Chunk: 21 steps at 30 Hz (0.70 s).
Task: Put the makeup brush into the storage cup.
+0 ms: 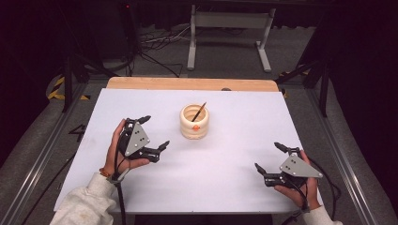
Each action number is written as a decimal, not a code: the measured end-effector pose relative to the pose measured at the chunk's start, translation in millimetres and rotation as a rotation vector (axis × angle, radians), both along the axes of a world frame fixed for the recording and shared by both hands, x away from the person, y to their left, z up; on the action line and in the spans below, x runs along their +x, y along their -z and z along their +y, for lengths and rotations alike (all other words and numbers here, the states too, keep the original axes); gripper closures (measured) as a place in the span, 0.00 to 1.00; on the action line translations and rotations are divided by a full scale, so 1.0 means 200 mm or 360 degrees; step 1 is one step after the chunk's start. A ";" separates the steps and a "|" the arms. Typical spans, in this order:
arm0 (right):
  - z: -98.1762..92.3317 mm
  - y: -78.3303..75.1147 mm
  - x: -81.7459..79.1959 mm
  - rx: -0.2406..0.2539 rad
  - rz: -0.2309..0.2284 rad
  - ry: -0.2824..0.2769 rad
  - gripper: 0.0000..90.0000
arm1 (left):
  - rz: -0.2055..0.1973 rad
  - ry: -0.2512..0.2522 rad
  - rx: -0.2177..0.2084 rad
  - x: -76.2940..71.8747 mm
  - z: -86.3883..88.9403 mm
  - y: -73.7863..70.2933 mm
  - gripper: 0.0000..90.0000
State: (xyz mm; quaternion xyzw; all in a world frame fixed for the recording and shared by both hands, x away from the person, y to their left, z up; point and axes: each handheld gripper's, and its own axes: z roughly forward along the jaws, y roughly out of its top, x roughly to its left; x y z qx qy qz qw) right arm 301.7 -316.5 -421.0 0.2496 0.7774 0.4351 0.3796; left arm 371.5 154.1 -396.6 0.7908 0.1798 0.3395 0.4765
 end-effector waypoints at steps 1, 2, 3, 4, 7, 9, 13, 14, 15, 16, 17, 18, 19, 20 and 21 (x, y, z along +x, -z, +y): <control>0.00 0.00 0.00 0.0001 -0.0002 0.0002 0.08 | -0.0002 -0.0005 -0.0001 -0.01 0.01 0.00 0.03; 0.00 0.00 0.00 0.0003 -0.0006 0.0003 0.08 | -0.0002 -0.0003 -0.0001 -0.02 0.02 0.01 0.03; 0.00 0.00 0.00 0.0003 -0.0006 0.0003 0.08 | -0.0002 -0.0003 -0.0001 -0.02 0.02 0.01 0.03; 0.00 0.00 0.00 0.0003 -0.0008 0.0002 0.08 | -0.0003 -0.0005 0.0002 -0.02 0.03 0.02 0.03; 0.00 0.00 0.00 0.0003 -0.0008 0.0002 0.08 | 0.0001 -0.0013 0.0000 -0.04 0.05 0.03 0.03; 0.00 0.00 0.00 0.0001 -0.0009 0.0003 0.08 | 0.0002 -0.0022 0.0006 -0.05 0.06 0.03 0.03; 0.00 0.00 0.00 0.0004 -0.0011 0.0002 0.08 | 0.0006 -0.0021 0.0004 -0.08 0.09 0.05 0.03; 0.00 0.00 0.00 0.0005 -0.0012 0.0002 0.08 | 0.0004 -0.0023 0.0017 -0.08 0.09 0.05 0.03; 0.00 0.00 -0.01 0.0005 -0.0013 0.0003 0.08 | 0.0008 -0.0019 0.0019 -0.09 0.09 0.05 0.03; 0.00 0.00 0.00 0.0009 -0.0012 0.0003 0.08 | 0.0013 -0.0020 0.0015 -0.09 0.10 0.06 0.04; 0.00 0.00 0.00 0.0005 -0.0012 0.0005 0.08 | 0.0014 -0.0021 0.0017 -0.09 0.11 0.06 0.04; 0.00 0.00 0.00 0.0003 -0.0012 0.0007 0.08 | 0.0019 -0.0018 0.0023 -0.10 0.11 0.07 0.03; 0.00 0.00 0.00 0.0004 -0.0012 0.0006 0.08 | 0.0024 -0.0021 0.0022 -0.11 0.12 0.07 0.03; 0.00 0.00 0.00 0.0008 -0.0011 0.0004 0.08 | 0.0029 -0.0021 0.0013 -0.11 0.12 0.08 0.03; 0.00 0.00 0.00 0.0007 -0.0014 0.0006 0.08 | 0.0032 -0.0022 0.0019 -0.11 0.13 0.08 0.04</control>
